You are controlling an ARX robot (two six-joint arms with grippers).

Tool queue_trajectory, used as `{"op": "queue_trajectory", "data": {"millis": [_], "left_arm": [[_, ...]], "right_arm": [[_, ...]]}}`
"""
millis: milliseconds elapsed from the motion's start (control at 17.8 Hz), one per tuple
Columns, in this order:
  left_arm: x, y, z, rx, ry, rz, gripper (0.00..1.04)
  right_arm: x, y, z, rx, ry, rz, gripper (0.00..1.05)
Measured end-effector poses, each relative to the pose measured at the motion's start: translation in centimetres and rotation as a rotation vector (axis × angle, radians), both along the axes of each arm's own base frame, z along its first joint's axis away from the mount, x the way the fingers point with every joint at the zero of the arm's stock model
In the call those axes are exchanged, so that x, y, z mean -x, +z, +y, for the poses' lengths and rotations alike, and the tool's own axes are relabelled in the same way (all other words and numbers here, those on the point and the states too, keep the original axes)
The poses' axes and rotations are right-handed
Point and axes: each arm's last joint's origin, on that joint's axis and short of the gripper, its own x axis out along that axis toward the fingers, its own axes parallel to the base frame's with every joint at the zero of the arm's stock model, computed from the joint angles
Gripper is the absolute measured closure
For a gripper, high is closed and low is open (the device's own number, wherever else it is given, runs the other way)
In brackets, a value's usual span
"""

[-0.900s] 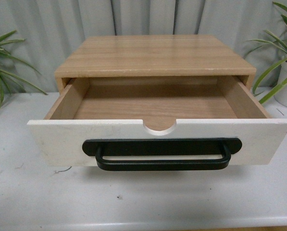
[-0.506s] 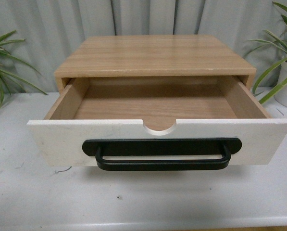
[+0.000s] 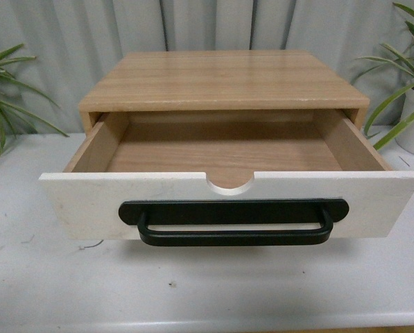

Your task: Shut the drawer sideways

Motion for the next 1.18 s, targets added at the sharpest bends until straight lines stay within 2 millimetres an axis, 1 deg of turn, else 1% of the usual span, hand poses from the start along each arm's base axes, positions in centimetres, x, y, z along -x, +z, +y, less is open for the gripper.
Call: {"op": "queue_trajectory", "data": {"millis": [506,562,619,675,731,788,844,900,956,1012,1069,1125,1181], "left_arm": [[0.0,0.0,0.0,0.0,0.0,0.0,0.07],[0.1,-0.2,0.0,0.028,0.044,0.119,0.07],[0.0,0.1,-0.3,0.061,0.119,0.335,0.07],[-0.2,0.9,-0.4,0.084,0.165,0.438,0.07],[-0.4,1.7,-0.2,0.102,0.183,0.42,0.07],[-1.2,3.6,0.1,0.099,0.179,0.35,0.07],[-2.4,5.2,0.2,0.061,0.169,0.307,0.07],[-4.2,6.6,-0.2,-0.032,0.113,0.284,0.07],[-5.4,7.1,-0.8,-0.113,0.062,0.28,0.07],[-7.1,7.7,-2.1,-0.276,-0.026,0.278,0.07],[-8.0,7.9,-3.2,-0.421,-0.108,0.271,0.07],[-8.3,7.8,-4.0,-0.528,-0.178,0.279,0.07],[-8.4,7.5,-5.2,-0.696,-0.297,0.293,0.07]], "right_arm": [[0.0,0.0,0.0,0.0,0.0,0.0,0.06],[0.0,-0.2,0.0,-0.028,-0.014,0.052,0.06],[-0.2,-0.2,-0.1,-0.102,-0.051,0.205,0.06],[-0.9,0.4,-0.5,-0.151,-0.079,0.244,0.06],[-1.7,2.2,-0.8,-0.152,-0.099,0.184,0.06],[-2.6,4.2,-0.7,-0.109,-0.081,0.126,0.06],[-3.7,6.0,-0.3,-0.032,-0.046,0.079,0.06],[-5.3,7.3,0.4,0.114,-0.017,0.033,0.06],[-6.3,7.9,1.0,0.225,0.014,0.018,0.06],[-7.7,8.2,2.0,0.41,0.079,0.014,0.06],[-8.5,8.2,2.6,0.581,0.13,0.003,0.06],[-9.1,8.2,2.9,0.689,0.164,0.01,0.06],[-9.8,8.0,3.0,0.847,0.201,0.045,0.06]]}}
